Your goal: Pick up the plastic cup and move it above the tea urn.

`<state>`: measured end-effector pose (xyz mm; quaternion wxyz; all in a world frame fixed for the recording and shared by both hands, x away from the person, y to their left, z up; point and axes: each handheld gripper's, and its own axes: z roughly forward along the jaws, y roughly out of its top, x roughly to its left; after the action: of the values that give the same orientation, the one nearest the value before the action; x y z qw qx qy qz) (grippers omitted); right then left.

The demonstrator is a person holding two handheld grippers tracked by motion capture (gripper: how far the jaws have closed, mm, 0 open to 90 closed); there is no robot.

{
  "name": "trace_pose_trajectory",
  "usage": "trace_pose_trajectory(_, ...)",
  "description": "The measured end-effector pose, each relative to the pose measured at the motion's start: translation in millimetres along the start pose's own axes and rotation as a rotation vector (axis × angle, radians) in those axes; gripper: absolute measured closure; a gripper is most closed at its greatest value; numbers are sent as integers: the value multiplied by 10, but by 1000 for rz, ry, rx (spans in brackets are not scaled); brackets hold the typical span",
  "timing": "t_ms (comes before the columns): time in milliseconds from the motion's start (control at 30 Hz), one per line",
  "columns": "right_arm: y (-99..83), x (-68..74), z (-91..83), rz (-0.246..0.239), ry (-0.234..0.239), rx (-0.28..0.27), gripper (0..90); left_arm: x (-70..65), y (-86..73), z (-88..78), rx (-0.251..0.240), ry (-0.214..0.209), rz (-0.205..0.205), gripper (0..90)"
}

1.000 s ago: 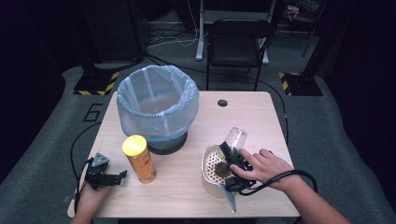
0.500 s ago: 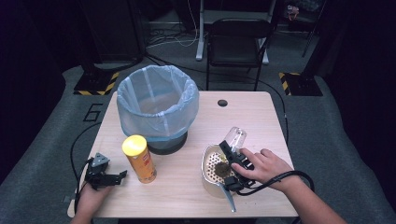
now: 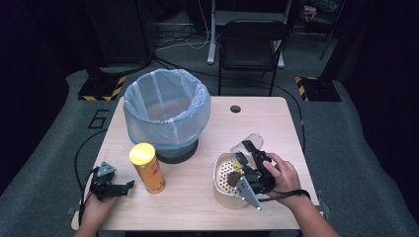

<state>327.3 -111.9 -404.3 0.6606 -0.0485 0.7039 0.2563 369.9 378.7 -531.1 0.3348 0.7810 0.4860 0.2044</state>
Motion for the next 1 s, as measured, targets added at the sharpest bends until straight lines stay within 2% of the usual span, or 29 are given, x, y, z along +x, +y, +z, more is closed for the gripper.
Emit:
trace_pose_trajectory(33,0,0,0,0,0,0,397,0,0,0,0,0,0,41)
trace_pose_trajectory(67,-16,-21,3,60,1,0,397,0,0,0,0,0,0,41)
trace_pose_trajectory(100,-47,-68,13,150,20,-3,396,0,0,0,0,0,0,41)
trace_pose_trajectory(133,-71,-101,21,219,32,-2,396,0,0,0,0,0,0,41)
trace_pose_trajectory(167,-121,-171,35,369,56,-12,396,0,0,0,0,0,0,41)
trace_pose_trajectory(200,-141,-197,43,423,70,-20,395,0,0,0,-1,0,0,41)
trace_pose_trajectory(300,-219,-286,59,642,134,-56,395,0,0,0,0,0,0,41)
trace_pose_trajectory(400,-281,-352,66,819,166,-92,394,0,0,1,-1,0,0,41)
trace_pose_trajectory(500,-306,-420,57,945,194,-134,393,0,0,0,0,0,0,41)
trace_pose_trajectory(533,-300,-456,49,1002,237,-153,391,0,0,0,0,0,0,41)
trace_pose_trajectory(567,-300,-456,49,1002,237,-153,391,0,0,0,0,0,0,41)
trace_pose_trajectory(600,-280,-512,39,1054,278,-198,391,0,0,0,0,0,0,41)
trace_pose_trajectory(633,-280,-512,39,1054,278,-198,391,0,0,0,0,0,0,41)
trace_pose_trajectory(800,-249,-627,65,1153,333,-244,392,0,0,0,0,0,0,41)
trace_pose_trajectory(867,-248,-656,77,1176,340,-252,393,0,0,0,0,0,0,41)
trace_pose_trajectory(1000,-202,-714,83,1150,337,-244,394,0,0,0,0,0,0,41)
